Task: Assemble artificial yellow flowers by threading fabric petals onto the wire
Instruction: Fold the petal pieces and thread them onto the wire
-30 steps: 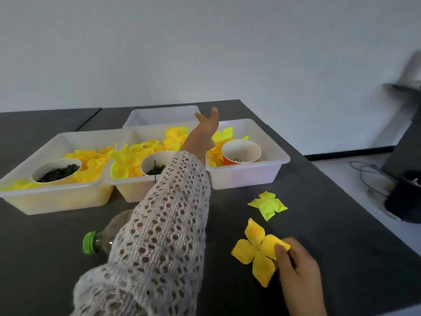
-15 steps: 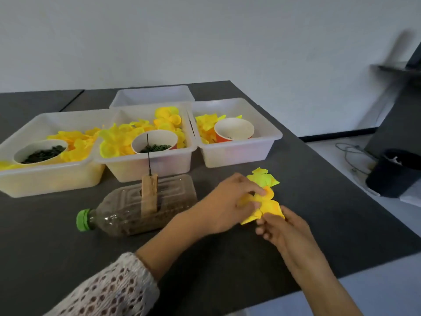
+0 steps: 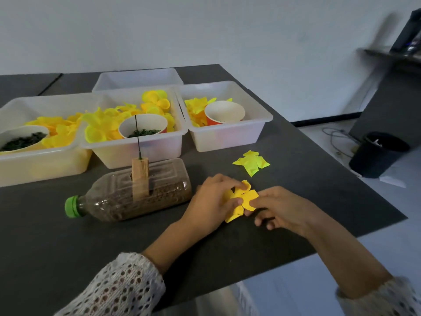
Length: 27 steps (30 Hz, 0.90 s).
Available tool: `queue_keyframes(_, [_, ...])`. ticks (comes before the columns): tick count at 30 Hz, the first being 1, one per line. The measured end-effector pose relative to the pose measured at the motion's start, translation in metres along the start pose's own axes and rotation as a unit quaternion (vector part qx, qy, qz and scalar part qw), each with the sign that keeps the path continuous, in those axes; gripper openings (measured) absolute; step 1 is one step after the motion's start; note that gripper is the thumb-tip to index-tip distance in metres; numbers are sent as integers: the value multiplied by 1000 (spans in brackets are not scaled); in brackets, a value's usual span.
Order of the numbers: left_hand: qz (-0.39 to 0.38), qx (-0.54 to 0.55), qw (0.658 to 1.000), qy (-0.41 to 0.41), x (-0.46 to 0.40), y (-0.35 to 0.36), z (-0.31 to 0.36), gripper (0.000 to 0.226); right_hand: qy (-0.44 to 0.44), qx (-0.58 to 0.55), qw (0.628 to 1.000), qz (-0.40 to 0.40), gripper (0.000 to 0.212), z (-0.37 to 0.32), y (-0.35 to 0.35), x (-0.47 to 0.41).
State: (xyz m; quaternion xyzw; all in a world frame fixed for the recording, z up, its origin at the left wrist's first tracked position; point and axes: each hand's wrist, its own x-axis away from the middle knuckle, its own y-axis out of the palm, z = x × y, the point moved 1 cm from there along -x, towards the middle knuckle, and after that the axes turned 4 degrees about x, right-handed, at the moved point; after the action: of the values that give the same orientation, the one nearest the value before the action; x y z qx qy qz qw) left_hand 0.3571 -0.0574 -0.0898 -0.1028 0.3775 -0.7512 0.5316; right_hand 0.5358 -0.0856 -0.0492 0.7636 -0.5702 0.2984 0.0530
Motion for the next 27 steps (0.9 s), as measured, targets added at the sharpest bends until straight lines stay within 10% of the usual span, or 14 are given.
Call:
queue_keyframes(6, [37, -26, 999, 3, 7, 9, 0, 38, 2, 168, 985, 46, 18, -9, 1, -7])
queue_keyframes(27, [57, 13, 998, 19, 7, 8, -1, 40, -117, 242, 954, 135, 26, 4, 7, -19])
